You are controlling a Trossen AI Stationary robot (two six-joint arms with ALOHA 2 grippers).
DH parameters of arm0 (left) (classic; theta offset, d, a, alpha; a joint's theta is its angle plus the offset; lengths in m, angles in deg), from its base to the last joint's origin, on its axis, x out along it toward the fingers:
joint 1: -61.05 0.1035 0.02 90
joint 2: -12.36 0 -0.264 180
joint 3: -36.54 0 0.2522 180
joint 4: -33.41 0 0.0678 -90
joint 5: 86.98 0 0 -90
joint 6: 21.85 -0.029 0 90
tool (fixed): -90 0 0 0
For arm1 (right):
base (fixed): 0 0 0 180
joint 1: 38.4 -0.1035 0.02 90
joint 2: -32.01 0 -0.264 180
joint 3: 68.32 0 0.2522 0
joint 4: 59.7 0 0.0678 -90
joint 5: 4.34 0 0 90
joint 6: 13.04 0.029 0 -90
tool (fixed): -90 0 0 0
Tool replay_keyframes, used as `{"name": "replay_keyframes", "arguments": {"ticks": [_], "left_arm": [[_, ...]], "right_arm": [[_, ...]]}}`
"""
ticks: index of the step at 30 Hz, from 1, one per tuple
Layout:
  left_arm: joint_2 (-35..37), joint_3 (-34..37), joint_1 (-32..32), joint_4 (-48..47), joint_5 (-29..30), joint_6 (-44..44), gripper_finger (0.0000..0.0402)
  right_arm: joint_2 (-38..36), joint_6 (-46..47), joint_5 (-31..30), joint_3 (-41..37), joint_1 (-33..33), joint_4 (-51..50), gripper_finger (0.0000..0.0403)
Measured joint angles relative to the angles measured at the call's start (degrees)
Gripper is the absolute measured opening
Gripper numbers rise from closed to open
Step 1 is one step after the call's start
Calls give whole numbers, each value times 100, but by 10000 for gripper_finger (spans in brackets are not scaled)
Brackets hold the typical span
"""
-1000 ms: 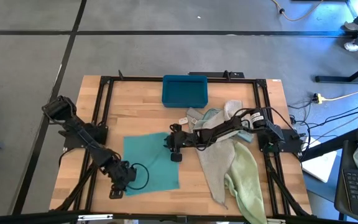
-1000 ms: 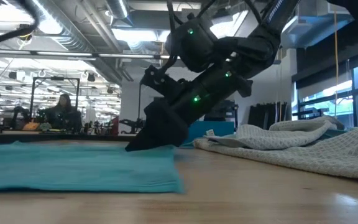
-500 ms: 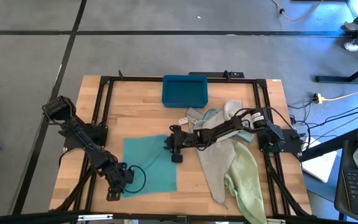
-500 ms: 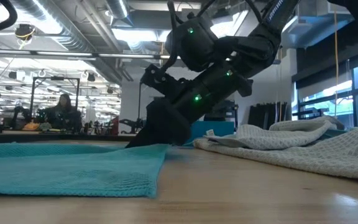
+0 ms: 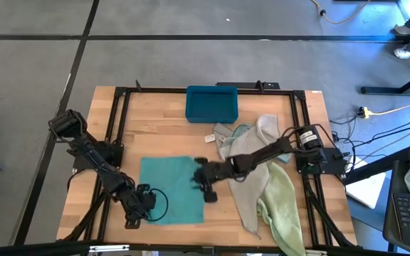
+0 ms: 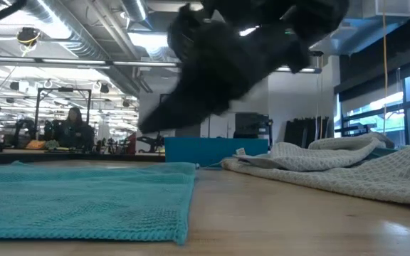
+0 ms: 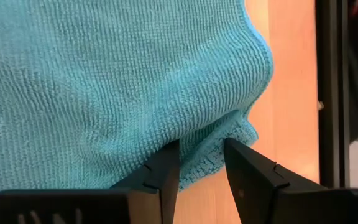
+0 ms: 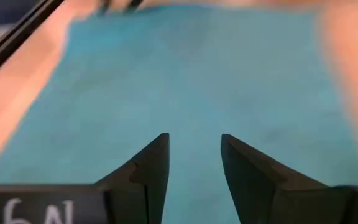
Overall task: Fold microfiber towels
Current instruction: Fold the blue towel
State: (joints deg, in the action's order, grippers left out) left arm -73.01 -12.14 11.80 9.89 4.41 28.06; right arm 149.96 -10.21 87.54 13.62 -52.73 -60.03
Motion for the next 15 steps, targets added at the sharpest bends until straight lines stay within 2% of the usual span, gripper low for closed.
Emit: {"name": "replay_keyframes", "arguments": {"ticks": [5,10,15], "left_arm": [[0,2,-150,0,102,-57,121],[0,2,-298,-9,59,-55,121],[0,2,-396,-9,-74,-141,121]], "right_arm": [[9,289,-174,-4,-565,-720,148],[-31,424,-423,-7,-1030,-538,148],[-31,414,-953,-7,-1334,-535,148]]}}
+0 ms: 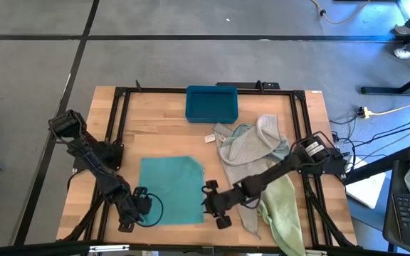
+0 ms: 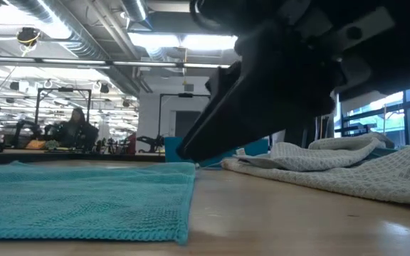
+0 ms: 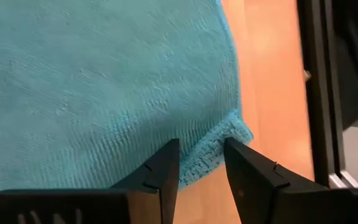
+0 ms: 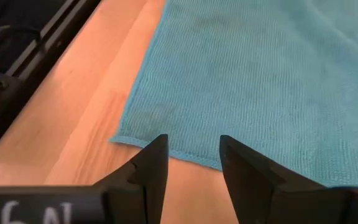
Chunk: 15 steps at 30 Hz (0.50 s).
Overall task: Fold microfiber towels
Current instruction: Fold the blue towel
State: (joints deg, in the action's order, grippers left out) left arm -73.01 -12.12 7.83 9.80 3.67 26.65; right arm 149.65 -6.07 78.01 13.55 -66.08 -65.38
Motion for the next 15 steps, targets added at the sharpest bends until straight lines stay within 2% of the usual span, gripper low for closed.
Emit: {"name": "replay_keyframes", "arguments": {"ticks": [8,13,15], "left_arm": [[0,0,-23,-3,-188,-682,121],[0,2,-25,-19,-188,-1110,121],[0,2,-43,-21,-191,-1239,121]], "right_arm": [[115,-812,-814,9,-541,507,148],[320,-884,-1429,350,-758,414,148],[414,-885,-1517,522,-815,51,148]]}}
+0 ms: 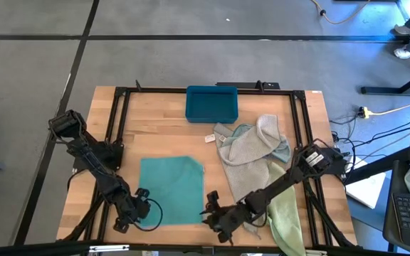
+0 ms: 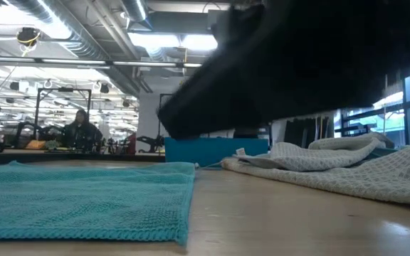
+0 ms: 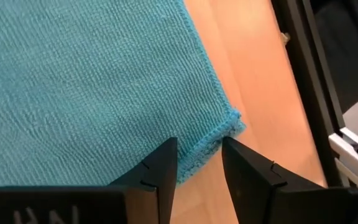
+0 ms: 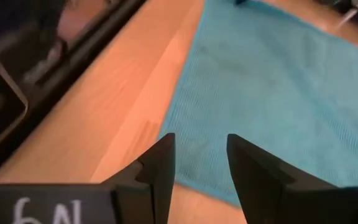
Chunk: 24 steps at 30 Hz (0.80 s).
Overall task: Fold microfiber towels
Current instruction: Fold the blue towel
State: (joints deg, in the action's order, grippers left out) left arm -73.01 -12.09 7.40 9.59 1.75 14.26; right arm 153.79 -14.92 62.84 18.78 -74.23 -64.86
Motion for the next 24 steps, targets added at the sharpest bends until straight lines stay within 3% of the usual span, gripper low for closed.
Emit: {"name": "replay_keyframes", "arguments": {"ticks": [10,15,19,24], "left_arm": [[-2,0,-48,-78,30,-231,121],[-2,0,-76,-81,153,-524,121],[-2,0,-79,-74,197,-672,115],[-2,-64,-92,-72,179,-716,78]], "right_arm": [[668,-636,-202,1230,-55,-1832,148],[680,-991,-435,1448,-58,-2546,148],[679,-1047,-462,1513,-53,-2679,148],[679,-1037,-473,1508,-58,-2732,148]]}}
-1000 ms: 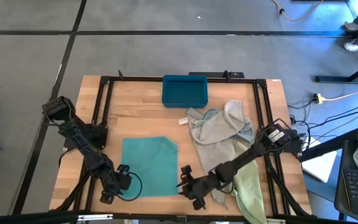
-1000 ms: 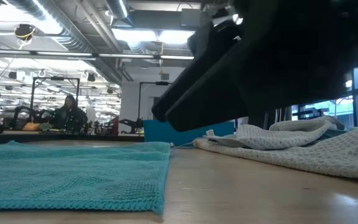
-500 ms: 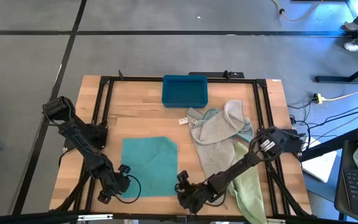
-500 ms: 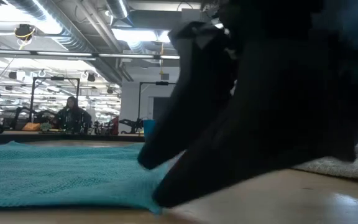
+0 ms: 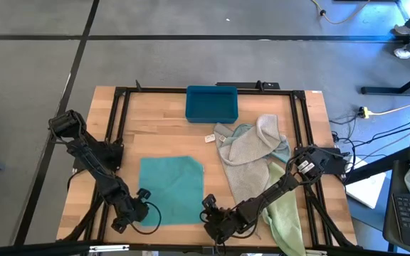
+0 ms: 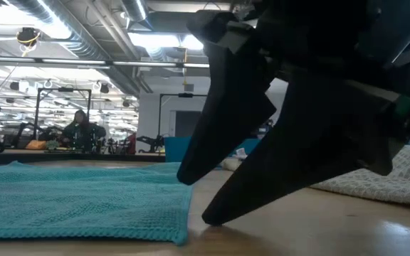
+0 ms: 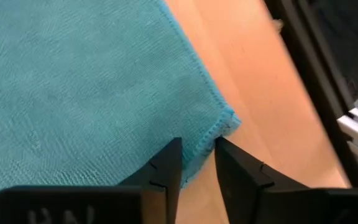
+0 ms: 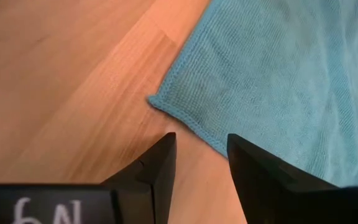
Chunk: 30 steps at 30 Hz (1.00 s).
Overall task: Fold microfiber towels
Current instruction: Fold the blue towel
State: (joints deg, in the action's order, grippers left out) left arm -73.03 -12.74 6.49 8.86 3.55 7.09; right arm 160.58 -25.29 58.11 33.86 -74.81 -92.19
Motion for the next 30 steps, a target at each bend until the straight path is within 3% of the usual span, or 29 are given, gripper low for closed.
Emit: {"name": "replay_keyframes", "arguments": {"ticks": [7,15,20,30], "left_arm": [[0,-233,-154,-20,-45,-102,8],[0,-248,-208,-37,-65,-80,1],[0,-248,-208,-73,259,-104,1],[19,-250,-208,-232,1576,-249,0]], "right_arm": [[0,266,-4,-11,0,-9,148],[0,435,15,-15,10,-33,148],[-9,417,132,-17,-17,-52,148],[-11,273,110,-21,-92,-70,148]]}}
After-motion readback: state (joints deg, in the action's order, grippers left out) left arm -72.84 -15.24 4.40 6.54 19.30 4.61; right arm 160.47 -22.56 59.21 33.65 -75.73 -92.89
